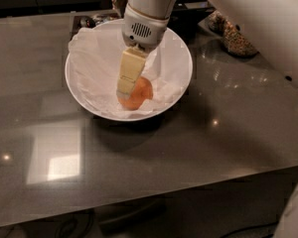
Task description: Pick orange from white bowl
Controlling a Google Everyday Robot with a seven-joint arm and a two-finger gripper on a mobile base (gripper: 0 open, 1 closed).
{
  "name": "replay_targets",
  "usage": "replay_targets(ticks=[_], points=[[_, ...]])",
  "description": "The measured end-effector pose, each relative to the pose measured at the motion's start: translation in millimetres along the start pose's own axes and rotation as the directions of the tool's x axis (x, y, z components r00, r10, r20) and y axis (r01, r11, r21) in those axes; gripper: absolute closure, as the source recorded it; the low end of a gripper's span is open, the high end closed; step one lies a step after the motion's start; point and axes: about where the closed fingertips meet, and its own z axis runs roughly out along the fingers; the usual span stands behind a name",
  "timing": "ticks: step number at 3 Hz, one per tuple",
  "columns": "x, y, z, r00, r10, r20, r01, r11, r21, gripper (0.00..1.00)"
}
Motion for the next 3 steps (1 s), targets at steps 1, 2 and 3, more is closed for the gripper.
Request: replay_targets(ticks=[1, 2, 3], points=[[6.6, -2.4, 6.9, 1.000, 0.028, -0.002, -0.028, 0.9995, -0.011, 0.20], [13.5, -4.9, 12.5, 0.998, 0.055, -0.004, -0.055, 0.9983, -0.020, 0.19], [13.6, -5.0, 12.6, 0.998, 0.056, -0.005, -0.056, 0.9982, -0.020, 0.26]])
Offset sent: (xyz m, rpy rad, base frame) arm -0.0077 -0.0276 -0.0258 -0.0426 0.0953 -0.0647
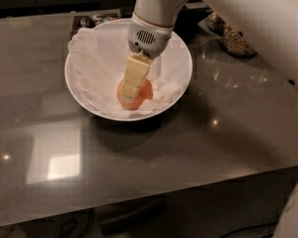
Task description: Pick orange from white bowl
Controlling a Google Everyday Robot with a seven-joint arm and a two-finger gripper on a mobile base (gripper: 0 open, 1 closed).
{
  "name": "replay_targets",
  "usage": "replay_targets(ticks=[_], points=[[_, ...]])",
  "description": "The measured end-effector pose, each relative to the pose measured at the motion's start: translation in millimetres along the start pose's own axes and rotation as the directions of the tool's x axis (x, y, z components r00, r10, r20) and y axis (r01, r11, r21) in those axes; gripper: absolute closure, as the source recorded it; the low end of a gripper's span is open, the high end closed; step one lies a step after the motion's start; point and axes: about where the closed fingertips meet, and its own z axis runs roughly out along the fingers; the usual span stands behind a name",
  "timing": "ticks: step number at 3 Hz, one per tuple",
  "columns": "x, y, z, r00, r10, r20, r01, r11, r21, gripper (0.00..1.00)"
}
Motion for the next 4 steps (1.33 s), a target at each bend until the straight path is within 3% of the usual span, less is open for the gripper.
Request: replay_targets(ticks=[4], points=[[8.1, -22.2, 14.2, 0.999, 0.032, -0.021, -0.033, 0.9992, -0.021, 0.22]])
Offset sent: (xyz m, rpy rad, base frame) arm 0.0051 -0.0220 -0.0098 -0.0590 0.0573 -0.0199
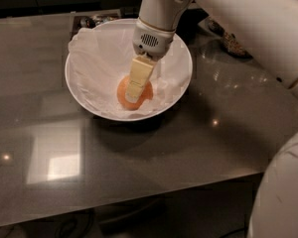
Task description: Pick orange from white bowl
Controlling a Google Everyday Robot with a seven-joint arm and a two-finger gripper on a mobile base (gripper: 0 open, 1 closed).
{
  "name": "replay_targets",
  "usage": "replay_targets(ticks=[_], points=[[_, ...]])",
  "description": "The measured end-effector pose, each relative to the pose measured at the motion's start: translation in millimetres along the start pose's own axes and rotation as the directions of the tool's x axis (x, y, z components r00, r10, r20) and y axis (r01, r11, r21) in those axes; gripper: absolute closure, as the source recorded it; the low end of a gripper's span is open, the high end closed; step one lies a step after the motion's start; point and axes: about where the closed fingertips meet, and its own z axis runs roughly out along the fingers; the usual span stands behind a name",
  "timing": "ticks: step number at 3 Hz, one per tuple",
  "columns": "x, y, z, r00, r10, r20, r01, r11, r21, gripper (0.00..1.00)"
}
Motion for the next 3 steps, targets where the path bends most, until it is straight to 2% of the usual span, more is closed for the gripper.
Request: replay_targets(ticks=[3], points=[[4.6, -5.2, 26.2, 1.000, 0.013, -0.021, -0.014, 0.9984, -0.054, 0.23]])
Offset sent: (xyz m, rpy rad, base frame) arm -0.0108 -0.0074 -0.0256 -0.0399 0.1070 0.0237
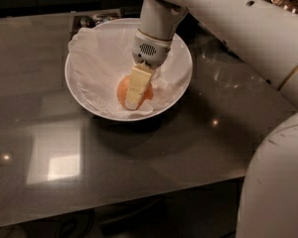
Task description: Pick orange from white bowl
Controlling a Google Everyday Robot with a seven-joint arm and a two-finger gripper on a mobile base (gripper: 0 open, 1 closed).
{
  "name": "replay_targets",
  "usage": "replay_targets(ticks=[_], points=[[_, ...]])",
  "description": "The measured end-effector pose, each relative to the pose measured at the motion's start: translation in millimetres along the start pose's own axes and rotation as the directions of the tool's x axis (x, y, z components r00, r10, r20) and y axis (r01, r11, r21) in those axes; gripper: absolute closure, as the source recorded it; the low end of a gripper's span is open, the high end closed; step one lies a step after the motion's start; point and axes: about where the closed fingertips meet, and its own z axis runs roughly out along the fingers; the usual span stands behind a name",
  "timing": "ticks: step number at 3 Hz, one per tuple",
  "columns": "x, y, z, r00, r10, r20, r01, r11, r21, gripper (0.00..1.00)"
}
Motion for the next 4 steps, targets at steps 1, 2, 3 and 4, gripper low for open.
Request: replay_targets(ticks=[1, 2, 3, 4], points=[[6.9, -0.4, 8.0, 1.000, 0.013, -0.015, -0.013, 0.9999, 0.011, 0.42], [3.3, -2.5, 9.2, 1.000, 0.011, -0.004, -0.011, 0.9998, 0.017, 0.65], [0.2, -2.7, 9.1, 1.000, 0.001, 0.006, -0.002, 0.9996, 0.028, 0.88], [1.7, 14.0, -6.0, 0.997, -0.046, 0.064, 0.043, 0.9981, 0.044, 1.00]])
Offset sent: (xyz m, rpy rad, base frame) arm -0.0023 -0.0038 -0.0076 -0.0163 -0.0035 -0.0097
